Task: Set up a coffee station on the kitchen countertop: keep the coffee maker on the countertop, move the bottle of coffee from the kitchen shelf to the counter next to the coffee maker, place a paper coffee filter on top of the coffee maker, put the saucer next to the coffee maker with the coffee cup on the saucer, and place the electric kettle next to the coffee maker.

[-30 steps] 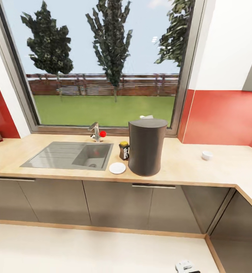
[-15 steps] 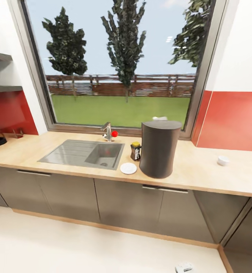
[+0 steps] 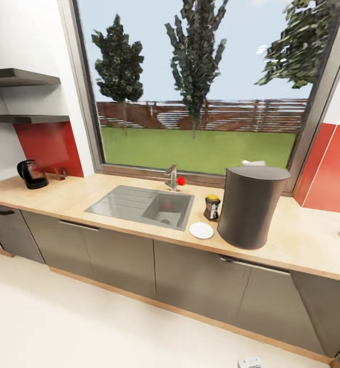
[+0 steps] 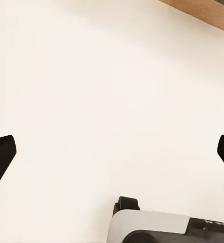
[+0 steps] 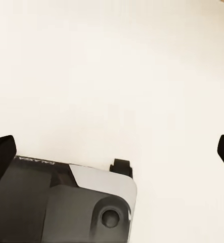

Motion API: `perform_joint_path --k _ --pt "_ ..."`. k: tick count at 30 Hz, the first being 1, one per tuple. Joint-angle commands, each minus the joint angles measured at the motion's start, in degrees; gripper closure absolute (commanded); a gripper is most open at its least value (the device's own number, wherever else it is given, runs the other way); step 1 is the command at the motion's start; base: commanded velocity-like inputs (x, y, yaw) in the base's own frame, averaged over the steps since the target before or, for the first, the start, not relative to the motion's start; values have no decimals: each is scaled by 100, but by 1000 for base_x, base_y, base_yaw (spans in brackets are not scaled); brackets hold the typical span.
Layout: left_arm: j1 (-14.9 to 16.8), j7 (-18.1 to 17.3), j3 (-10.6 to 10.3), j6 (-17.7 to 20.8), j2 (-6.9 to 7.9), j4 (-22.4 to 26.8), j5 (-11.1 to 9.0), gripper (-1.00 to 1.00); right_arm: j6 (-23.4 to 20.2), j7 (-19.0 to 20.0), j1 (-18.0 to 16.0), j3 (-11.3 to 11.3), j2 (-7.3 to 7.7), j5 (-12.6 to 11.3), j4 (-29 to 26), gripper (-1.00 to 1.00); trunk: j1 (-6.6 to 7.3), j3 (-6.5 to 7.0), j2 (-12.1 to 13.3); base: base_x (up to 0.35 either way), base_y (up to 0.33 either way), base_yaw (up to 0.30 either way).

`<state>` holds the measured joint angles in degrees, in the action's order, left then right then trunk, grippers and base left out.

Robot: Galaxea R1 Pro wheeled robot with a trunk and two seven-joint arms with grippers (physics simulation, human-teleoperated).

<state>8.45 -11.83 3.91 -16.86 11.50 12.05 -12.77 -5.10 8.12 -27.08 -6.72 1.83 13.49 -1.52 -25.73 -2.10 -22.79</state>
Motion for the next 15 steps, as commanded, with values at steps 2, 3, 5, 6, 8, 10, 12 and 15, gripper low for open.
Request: perform_joint_path --k 2,3,5,6,8,10,12,15 --pt "8 -57 40 -2 0 -10 -32 -100 -35 23 0 -49 1 52 -15 -100 -5 -17 -13 181 294 277" --pt "8 -57 40 -2 1 -10 -32 -100 -35 23 1 -49 1 54 -15 -100 -5 -20 -13 184 295 276" --pt "8 -56 40 -7 6 -10 -32 -100 -35 23 1 -49 1 52 -13 -100 -5 -27 -13 186 295 273" --pt "8 -58 41 -10 9 -10 -32 -100 -35 23 5 -49 1 56 -10 -100 -5 -31 -13 252 248 263" --pt "8 -58 42 -10 10 -13 -32 -100 -35 23 8 -49 1 56 -7 -100 -5 -37 -13 273 222 183" --pt "8 -60 40 -11 10 -18 -33 -100 -35 23 10 -49 1 56 -6 -100 -5 -39 -13 301 173 47" --pt "8 -58 40 -11 10 -18 -33 -100 -35 23 10 -49 1 57 -6 -100 -5 -40 -13 319 126 13" --pt "8 -58 40 -11 10 -19 -33 -100 -35 23 10 -49 1 55 -6 -100 -5 -40 -13 328 98 5"
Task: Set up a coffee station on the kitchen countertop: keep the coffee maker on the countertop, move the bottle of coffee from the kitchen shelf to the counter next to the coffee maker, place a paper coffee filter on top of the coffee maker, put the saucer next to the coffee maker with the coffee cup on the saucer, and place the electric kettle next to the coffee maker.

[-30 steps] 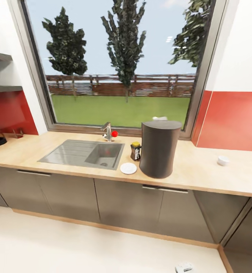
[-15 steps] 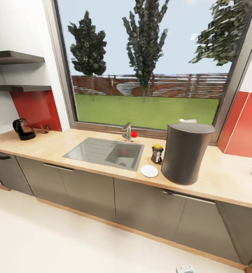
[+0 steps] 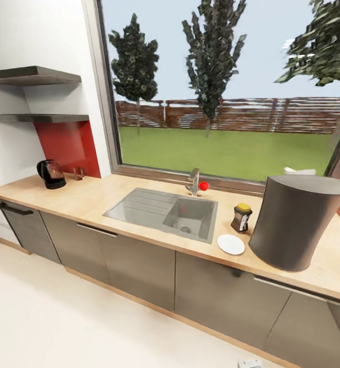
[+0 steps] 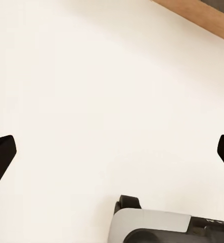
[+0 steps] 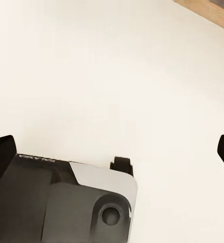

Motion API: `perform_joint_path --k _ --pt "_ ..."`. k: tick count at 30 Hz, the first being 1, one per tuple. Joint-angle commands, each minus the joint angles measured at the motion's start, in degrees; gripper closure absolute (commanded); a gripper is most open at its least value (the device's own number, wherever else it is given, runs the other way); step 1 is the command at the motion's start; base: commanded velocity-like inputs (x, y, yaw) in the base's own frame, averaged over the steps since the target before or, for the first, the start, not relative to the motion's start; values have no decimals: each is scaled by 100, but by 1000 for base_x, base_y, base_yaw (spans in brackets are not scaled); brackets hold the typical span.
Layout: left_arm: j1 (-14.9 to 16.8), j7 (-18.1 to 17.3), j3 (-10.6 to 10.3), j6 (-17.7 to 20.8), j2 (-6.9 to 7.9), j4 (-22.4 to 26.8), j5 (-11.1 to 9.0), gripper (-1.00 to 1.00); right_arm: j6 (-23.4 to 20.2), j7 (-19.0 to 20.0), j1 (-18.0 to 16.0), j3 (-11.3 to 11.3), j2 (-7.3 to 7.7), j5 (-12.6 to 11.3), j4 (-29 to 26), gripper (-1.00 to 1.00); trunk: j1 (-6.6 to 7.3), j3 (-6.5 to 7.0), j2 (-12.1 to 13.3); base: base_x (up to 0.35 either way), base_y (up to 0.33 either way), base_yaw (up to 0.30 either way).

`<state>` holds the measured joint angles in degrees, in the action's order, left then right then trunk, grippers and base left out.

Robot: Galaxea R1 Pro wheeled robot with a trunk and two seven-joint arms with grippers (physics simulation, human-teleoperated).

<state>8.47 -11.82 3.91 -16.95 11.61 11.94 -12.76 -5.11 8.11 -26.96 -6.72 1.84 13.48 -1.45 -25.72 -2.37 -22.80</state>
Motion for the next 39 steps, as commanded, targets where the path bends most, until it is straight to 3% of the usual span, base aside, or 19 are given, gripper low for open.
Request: perform_joint_path --k 1,24,36,39 --pt "6 -59 40 -1 -1 -8 -34 -100 -34 24 -2 -49 1 57 -13 -100 -7 -13 -12 332 87 2" --pt "6 -57 48 -1 -1 -8 -50 -100 -34 24 -1 -49 1 56 -13 -100 -7 -122 -12 278 218 143" --pt "6 -57 48 -1 12 -9 -145 -100 -40 24 45 -49 14 60 -7 -100 -7 -195 -12 70 327 182" --pt "6 -57 48 -1 15 -8 -160 -100 -42 24 217 -44 130 65 -5 -100 -7 -214 -12 2 338 182"
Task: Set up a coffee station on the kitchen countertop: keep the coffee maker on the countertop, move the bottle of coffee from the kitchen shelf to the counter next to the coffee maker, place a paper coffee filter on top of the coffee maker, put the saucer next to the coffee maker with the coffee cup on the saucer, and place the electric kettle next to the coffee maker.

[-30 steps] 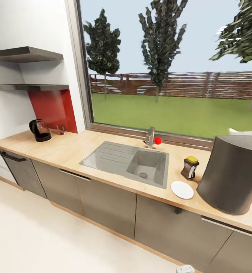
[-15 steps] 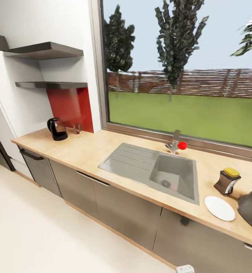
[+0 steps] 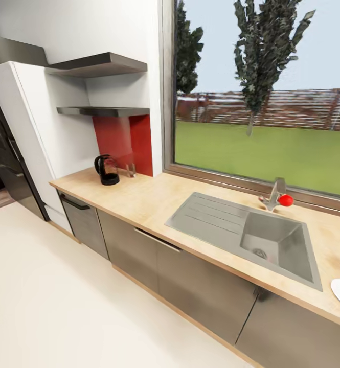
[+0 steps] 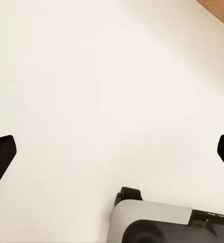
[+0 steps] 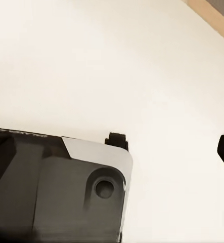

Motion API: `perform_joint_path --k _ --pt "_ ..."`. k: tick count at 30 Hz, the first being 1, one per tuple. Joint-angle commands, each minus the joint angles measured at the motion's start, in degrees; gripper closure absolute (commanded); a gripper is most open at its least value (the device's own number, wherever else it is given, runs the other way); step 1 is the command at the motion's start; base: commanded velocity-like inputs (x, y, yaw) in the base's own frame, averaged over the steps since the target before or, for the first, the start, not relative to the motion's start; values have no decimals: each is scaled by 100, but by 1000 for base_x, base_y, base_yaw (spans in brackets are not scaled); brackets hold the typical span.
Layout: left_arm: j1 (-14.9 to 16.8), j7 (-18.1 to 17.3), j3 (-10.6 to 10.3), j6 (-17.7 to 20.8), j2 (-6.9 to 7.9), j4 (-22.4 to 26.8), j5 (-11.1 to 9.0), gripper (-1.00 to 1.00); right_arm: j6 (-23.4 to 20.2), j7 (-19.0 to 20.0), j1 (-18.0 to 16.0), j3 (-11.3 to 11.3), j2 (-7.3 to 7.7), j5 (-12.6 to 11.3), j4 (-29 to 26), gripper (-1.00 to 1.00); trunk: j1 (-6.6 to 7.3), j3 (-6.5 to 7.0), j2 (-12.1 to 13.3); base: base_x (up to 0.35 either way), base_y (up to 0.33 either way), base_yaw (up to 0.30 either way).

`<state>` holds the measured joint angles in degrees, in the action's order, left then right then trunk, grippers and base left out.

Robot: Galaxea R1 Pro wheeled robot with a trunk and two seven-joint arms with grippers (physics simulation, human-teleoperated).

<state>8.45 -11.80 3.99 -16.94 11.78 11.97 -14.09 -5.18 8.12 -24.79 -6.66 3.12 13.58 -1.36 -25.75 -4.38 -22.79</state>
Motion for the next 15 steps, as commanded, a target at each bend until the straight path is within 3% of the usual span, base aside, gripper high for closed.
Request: perform_joint_path --k 1,6,11,15 --pt "7 -59 41 -2 -3 -10 -29 -100 -38 23 51 -49 31 56 -14 -100 -3 -19 -12 1 338 182" --pt "7 -66 35 -2 -14 -10 -28 -100 -64 31 163 -45 73 60 -20 -100 -3 -49 -12 24 339 181" --pt "7 -63 36 -2 -10 -27 -24 -100 -68 37 175 -26 44 90 -30 -100 -3 -58 -12 111 336 58" --pt "7 -60 41 -2 -9 -52 -31 -100 -48 34 176 -10 19 407 -31 -100 -3 -59 -12 224 267 7"
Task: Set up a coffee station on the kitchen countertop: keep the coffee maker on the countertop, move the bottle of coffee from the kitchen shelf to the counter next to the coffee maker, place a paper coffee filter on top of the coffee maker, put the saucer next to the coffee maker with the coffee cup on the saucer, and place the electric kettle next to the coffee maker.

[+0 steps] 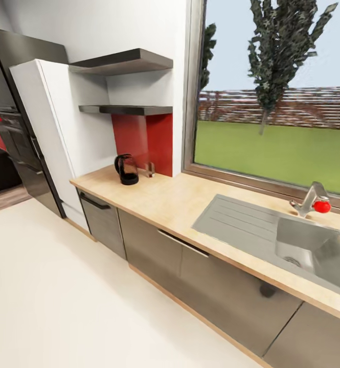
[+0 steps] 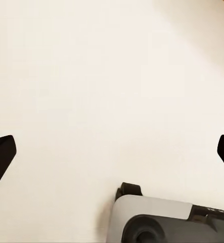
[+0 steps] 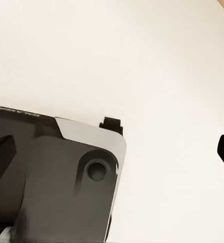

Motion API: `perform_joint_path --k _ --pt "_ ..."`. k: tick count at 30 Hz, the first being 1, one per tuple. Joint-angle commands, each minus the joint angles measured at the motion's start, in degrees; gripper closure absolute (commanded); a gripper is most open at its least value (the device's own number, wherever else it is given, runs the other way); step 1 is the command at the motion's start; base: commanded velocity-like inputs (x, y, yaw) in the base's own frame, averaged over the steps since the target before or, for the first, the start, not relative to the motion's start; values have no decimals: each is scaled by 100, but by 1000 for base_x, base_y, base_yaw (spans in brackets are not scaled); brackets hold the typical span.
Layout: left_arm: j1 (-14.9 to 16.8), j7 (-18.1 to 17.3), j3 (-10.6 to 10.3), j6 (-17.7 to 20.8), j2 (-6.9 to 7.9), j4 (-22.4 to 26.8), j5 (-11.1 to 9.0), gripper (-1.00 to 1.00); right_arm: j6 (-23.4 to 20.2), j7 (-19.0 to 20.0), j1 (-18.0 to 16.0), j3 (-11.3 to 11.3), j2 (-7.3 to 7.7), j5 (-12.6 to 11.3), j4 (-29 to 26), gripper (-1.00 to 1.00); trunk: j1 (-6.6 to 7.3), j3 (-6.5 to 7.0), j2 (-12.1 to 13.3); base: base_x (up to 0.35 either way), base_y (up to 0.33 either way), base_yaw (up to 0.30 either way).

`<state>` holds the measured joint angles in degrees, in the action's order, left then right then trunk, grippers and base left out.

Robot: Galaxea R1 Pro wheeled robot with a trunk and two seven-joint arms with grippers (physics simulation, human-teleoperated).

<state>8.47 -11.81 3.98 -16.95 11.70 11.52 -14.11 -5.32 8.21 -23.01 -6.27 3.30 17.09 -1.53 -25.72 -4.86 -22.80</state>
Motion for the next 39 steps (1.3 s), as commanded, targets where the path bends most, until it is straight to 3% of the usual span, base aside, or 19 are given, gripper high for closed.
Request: perform_joint_path --k 1,25,39 --pt "6 -59 41 -2 -1 -9 -30 -100 -31 24 -2 -49 4 69 -14 -100 -6 -12 -12 281 215 1" --pt "6 -58 41 -9 -10 -10 -30 -100 -15 15 -2 -50 23 84 -17 -100 -6 -13 -12 274 226 2" --pt "6 -58 41 -10 -10 -10 -30 -100 -22 19 -2 -54 30 84 -16 -100 -6 -56 -12 234 279 194"
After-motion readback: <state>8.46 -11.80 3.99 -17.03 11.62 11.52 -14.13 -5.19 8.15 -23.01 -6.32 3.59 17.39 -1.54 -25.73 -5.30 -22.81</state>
